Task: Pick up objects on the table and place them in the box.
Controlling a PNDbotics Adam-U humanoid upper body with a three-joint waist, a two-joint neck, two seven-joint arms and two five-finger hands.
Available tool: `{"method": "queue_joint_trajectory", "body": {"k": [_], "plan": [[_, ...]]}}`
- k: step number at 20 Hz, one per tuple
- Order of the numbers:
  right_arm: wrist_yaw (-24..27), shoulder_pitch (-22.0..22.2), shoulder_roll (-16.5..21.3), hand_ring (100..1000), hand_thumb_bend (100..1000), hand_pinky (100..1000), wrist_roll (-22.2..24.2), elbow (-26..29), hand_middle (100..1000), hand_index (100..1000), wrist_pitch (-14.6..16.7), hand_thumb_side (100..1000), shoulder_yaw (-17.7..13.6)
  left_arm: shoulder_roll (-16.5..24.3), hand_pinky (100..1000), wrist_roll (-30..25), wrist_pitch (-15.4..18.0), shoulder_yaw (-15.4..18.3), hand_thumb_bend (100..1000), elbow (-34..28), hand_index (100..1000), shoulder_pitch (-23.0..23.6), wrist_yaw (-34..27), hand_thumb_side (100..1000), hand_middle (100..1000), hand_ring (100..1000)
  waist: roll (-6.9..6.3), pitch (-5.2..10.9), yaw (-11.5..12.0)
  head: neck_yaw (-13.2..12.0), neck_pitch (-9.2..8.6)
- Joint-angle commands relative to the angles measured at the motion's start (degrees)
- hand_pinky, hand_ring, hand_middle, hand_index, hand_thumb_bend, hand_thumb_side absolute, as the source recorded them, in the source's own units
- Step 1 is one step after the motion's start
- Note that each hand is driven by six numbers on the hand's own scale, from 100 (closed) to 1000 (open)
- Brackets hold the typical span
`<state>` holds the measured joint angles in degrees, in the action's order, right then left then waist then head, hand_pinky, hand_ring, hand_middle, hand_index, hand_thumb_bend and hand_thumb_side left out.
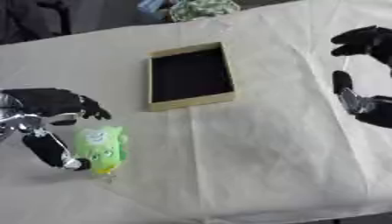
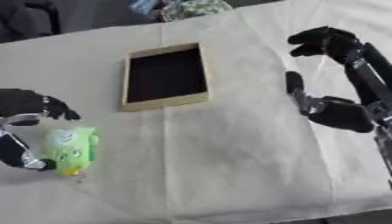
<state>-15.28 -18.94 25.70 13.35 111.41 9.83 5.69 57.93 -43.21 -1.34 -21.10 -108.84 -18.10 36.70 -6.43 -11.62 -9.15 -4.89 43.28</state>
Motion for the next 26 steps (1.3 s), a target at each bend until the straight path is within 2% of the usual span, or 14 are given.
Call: {"method": "queue_joint_trajectory", "body": {"k": [1,11,17,22,26], "plan": [[0.3,-0.6,0.8,738,100,787,0.1,0.5,770,838,0.1,235,0.0,0.9,837,-1.7,1.1,-0.4,505,1.3,950,-0.7,-0.5,398,796,781,0.30,0.72,-0.1,-0.1,0.34],[0.4,-0.5,0.7,737,100,787,0.2,0.5,768,837,0.1,237,0.0,-0.5,807,-3.4,2.4,-1.5,464,4.0,925,-1.1,-1.6,395,757,742,0.41,0.64,-0.2,0.0,0.49],[0.4,-0.5,0.7,737,100,787,0.2,0.4,768,837,0.1,239,0.0,-1.5,754,-0.5,1.2,-1.7,325,4.9,885,-1.2,-1.2,402,684,667,0.41,0.63,-0.2,0.2,0.52],[0.5,-0.4,0.6,737,100,787,0.1,0.4,768,837,0.1,241,-0.1,-2.1,685,5.5,-0.8,-1.4,100,5.1,786,-1.3,-0.3,410,541,542,0.45,0.59,-0.2,0.4,0.61],[0.5,-0.4,0.6,737,100,787,0.1,0.4,768,838,0.1,242,-0.1,-2.4,645,10.4,-2.5,-1.3,100,4.9,706,-1.2,-0.1,460,450,466,0.47,0.59,-0.1,0.5,0.61]]}}
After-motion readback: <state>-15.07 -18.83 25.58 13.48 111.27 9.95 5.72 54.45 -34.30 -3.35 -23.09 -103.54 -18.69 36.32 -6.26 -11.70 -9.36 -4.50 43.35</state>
